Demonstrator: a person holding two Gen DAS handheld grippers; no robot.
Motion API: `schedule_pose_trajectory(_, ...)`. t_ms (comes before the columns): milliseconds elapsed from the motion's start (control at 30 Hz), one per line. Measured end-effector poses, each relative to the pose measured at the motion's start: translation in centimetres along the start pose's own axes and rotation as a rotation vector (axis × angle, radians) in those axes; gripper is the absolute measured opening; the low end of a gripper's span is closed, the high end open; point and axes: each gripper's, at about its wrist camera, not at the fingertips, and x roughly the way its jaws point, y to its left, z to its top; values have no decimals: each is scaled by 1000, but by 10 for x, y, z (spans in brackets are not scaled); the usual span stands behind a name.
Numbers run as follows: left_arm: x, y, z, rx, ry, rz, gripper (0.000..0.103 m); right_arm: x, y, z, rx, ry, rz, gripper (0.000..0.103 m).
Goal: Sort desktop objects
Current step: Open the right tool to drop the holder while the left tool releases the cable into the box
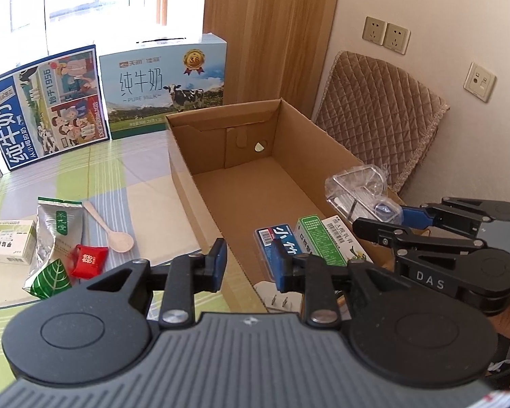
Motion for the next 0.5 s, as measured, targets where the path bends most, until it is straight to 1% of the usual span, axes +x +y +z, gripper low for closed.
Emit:
schedule_pose_trajectory(100, -2, 1, 0, -4, -2, -4, 26, 0, 2, 2, 3, -3, 7, 27)
schedule_pose_trajectory(267, -3, 2, -3, -14, -2, -5, 27, 0, 6, 5, 6, -13, 28, 27)
schedule_pose_trajectory(400, -3, 5, -7, -25, 0, -3, 28, 3, 8, 7, 10, -13, 72, 28)
schedule_pose_trajectory(433, -4, 5, -8, -24, 2, -3, 28, 5, 9, 7, 3, -11, 80, 30)
schedule_pose_trajectory(500, -4, 7, -11, -24, 5, 0, 29, 4, 11, 5, -2, -13, 77, 42)
